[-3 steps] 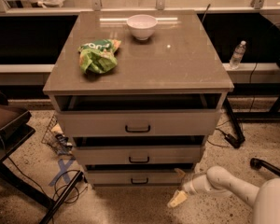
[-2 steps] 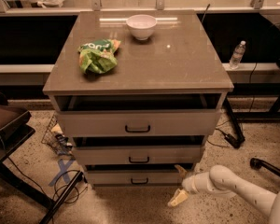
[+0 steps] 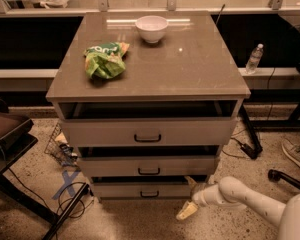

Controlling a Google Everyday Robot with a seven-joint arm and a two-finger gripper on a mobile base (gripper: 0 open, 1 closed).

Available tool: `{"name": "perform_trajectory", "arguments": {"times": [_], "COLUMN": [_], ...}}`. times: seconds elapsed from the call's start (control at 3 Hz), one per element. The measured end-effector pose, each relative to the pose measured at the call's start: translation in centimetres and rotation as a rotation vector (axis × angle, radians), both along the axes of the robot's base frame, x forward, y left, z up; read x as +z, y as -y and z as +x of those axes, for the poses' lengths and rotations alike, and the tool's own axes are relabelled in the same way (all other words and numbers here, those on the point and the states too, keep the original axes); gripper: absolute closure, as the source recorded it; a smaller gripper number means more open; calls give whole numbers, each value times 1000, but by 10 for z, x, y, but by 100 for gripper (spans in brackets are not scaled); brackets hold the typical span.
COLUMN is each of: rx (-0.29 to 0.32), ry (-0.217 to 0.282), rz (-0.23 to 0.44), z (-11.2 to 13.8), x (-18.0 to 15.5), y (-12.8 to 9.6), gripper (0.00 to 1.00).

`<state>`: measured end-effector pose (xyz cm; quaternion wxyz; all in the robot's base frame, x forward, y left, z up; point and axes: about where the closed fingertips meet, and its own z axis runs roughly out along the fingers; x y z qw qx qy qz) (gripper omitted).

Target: Open bottom drawer

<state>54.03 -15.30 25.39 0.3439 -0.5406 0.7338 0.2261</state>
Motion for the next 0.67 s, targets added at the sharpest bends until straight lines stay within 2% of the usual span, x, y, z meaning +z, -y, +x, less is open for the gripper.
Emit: {"name": "perform_trajectory", "arguments": {"times": [0.33,0.67], "rx": [-3,8], "ry": [25,40], "rz": [3,-23], "z": [11,20], "x": [-12,-21], "y": [-7,-16], "gripper": [0,0]}}
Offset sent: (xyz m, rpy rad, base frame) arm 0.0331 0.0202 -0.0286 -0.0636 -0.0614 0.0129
